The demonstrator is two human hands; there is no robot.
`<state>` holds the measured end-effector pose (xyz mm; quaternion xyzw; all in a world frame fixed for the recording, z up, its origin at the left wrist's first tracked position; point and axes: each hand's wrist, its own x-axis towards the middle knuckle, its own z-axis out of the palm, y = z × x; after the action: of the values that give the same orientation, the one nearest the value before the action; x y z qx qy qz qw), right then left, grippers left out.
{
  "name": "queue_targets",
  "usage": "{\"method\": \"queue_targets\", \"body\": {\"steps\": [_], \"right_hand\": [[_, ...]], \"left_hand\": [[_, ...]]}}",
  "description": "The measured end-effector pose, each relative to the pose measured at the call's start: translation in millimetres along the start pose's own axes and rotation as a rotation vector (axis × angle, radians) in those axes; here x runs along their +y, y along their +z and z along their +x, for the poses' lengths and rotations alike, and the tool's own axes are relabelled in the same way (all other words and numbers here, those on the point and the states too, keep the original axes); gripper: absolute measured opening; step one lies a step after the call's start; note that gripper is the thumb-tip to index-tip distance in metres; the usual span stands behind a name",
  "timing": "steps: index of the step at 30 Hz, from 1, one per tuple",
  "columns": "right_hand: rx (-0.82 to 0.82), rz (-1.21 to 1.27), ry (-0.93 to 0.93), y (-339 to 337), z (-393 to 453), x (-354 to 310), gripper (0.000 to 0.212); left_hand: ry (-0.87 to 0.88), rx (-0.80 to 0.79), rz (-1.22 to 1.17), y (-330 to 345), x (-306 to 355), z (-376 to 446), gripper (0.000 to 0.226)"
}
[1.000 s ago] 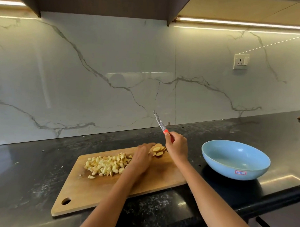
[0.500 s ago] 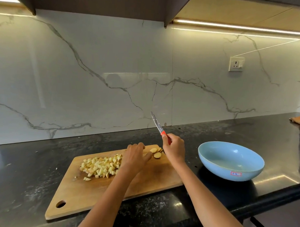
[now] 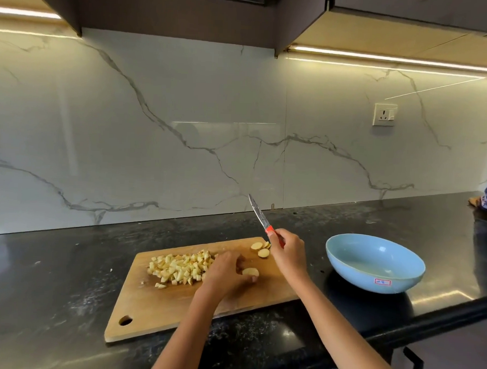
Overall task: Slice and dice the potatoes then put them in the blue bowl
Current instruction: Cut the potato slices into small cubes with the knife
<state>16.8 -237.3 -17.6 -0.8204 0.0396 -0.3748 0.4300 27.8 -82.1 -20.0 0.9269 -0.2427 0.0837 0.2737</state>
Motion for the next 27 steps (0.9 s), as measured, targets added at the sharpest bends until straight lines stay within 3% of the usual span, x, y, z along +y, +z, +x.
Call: {"method": "queue_targets", "body": {"steps": [9, 15, 27], "right_hand": [[-0.398, -0.45, -0.008, -42.3, -39.0, -23.2, 0.026], [-0.393, -0.68, -0.097, -53.3, -55.3, -38.3, 0.023], [-0.375, -0.698, -0.118, -55.7, -68.2, -44.8, 0.026]], "left_hand": [[0.03, 0.023, -0.162, -3.5, 2.4, -7.6, 0.049], [0.005, 0.037, -0.157, -4.0, 5.2, -9.2, 0.044], [0.05, 0.011, -0.098, -6.3, 7.3, -10.1, 0.041]]}}
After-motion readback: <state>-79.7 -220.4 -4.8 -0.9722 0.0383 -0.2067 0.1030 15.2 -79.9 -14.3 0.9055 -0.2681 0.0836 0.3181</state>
